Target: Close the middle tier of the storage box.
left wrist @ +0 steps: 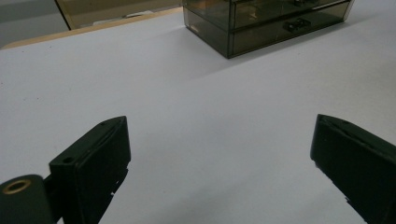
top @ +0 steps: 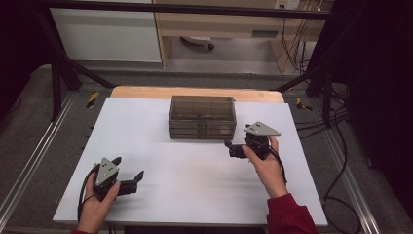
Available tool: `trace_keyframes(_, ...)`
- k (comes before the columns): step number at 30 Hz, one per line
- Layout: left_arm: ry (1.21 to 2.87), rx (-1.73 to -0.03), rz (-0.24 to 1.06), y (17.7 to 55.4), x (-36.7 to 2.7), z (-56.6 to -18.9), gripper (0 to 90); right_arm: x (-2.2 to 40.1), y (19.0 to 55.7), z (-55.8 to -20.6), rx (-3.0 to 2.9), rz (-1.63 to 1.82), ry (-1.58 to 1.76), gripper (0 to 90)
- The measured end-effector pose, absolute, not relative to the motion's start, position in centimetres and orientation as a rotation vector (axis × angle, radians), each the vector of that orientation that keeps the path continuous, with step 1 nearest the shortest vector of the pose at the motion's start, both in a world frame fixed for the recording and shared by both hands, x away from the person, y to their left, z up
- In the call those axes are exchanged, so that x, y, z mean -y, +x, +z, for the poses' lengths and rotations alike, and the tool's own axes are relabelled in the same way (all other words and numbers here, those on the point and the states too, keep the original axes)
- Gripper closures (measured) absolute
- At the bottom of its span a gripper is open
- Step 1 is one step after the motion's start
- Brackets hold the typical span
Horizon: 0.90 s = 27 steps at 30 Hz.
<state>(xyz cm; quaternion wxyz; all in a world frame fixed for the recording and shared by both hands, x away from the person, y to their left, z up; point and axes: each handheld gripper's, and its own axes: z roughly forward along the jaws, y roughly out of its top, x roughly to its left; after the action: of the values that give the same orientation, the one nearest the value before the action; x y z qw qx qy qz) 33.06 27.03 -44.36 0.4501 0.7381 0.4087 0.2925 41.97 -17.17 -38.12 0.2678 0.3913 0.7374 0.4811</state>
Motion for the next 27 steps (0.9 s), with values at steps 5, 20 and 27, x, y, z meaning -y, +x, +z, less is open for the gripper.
trace_keyframes(5, 1.823, -1.01, 0.723, 33.0, -27.1, -44.3, 5.2, 17.4, 41.9, -38.2, -1.994, 1.287, 1.061, 3.3)
trace_keyframes(20, 1.819, -1.009, 0.726, 33.0, -27.0, -44.3, 5.2, 18.7, 41.0, -38.5, -1.985, 1.291, 1.081, 2.9)
trace_keyframes(27, 1.819, -1.01, 0.725, 33.0, -27.0, -44.3, 5.2, 19.5, 40.5, -38.6, -1.975, 1.296, 1.094, 2.7)
